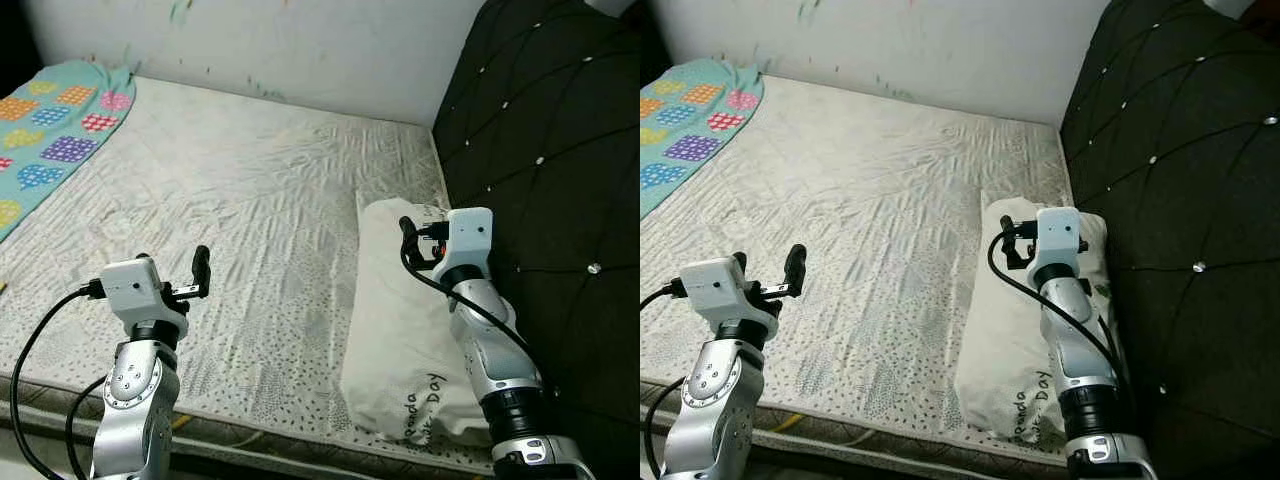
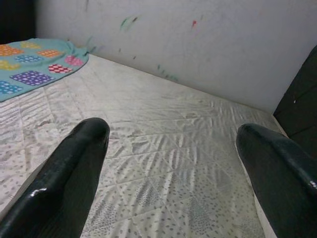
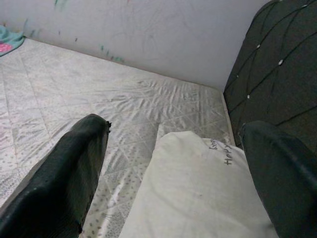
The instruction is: Clean up the room
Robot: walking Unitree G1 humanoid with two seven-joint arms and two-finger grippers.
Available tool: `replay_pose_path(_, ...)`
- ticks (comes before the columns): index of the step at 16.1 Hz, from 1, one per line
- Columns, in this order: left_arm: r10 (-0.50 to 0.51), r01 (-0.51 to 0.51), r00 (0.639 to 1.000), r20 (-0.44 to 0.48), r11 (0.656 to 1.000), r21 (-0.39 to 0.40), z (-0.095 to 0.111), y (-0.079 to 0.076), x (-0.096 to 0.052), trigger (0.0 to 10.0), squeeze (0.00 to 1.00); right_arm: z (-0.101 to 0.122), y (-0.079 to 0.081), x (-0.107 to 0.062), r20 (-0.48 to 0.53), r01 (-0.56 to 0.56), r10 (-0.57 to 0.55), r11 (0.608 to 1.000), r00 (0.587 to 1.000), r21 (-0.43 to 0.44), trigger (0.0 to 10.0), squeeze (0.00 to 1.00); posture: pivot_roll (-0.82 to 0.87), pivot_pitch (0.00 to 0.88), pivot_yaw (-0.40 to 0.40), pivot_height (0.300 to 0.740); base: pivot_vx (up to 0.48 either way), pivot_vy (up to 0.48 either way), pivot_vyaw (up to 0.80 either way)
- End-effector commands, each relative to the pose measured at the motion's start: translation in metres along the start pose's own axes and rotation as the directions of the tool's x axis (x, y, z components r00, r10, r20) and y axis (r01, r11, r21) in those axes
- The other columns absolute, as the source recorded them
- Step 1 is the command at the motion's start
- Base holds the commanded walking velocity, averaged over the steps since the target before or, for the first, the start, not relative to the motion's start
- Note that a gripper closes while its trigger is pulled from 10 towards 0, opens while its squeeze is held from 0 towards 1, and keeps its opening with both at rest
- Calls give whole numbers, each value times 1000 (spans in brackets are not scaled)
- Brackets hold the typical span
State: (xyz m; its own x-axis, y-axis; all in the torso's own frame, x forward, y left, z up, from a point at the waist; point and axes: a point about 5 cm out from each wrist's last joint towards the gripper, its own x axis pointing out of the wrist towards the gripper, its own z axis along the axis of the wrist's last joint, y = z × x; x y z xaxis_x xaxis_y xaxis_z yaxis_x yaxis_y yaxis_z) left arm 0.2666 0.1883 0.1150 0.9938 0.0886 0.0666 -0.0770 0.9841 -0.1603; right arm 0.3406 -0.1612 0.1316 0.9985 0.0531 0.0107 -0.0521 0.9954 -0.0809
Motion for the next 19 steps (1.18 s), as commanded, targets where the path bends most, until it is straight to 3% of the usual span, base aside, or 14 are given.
replay_pose_path(1, -15, 15, 1000, -6, 1000, 6, 1, -4, 2, 10000, 0, 3, -2, 0, 9, 5, -5, 1000, 1000, -9, 10000, 0, 9, 0, -77, 740, 0, 0, 0)
replay_pose_path(19, -15, 15, 1000, -6, 1000, 6, 1, -4, 2, 10000, 0, 3, -2, 0, 9, 5, -5, 1000, 1000, -9, 10000, 0, 9, 0, -77, 740, 0, 0, 0)
